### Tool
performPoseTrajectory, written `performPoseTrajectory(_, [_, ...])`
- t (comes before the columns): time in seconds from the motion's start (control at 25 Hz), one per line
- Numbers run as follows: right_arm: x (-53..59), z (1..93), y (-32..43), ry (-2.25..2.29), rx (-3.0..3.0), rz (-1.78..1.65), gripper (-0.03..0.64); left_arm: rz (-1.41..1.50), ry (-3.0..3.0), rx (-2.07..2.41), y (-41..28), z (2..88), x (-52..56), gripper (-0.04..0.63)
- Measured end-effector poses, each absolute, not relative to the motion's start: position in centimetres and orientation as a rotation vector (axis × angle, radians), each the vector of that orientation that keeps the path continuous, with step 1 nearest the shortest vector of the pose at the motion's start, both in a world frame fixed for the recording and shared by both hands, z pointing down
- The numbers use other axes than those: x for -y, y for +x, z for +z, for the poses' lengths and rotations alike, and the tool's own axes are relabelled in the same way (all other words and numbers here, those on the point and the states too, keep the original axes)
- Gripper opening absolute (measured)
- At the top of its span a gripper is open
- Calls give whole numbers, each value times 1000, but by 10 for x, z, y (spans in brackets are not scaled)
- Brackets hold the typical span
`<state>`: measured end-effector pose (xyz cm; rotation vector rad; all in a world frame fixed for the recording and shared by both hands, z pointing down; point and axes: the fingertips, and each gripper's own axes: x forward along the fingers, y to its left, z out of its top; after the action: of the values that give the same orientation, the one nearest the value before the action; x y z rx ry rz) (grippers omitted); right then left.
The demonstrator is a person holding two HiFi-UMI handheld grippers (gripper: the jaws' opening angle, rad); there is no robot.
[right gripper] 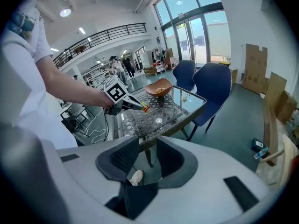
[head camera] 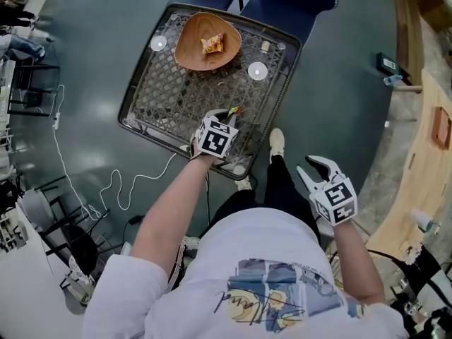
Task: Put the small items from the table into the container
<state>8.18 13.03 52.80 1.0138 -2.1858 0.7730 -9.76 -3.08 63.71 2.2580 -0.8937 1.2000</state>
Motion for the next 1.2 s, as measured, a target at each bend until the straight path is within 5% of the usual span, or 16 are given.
performPoseTrajectory(0.6, [-135,517,40,944,2246,708,123,902,2251,1005,-129,541,26,41])
performPoseTrajectory(1.2, [-93,525,64,891,2254,720,123,842,2163,1159,-146,530,136,41])
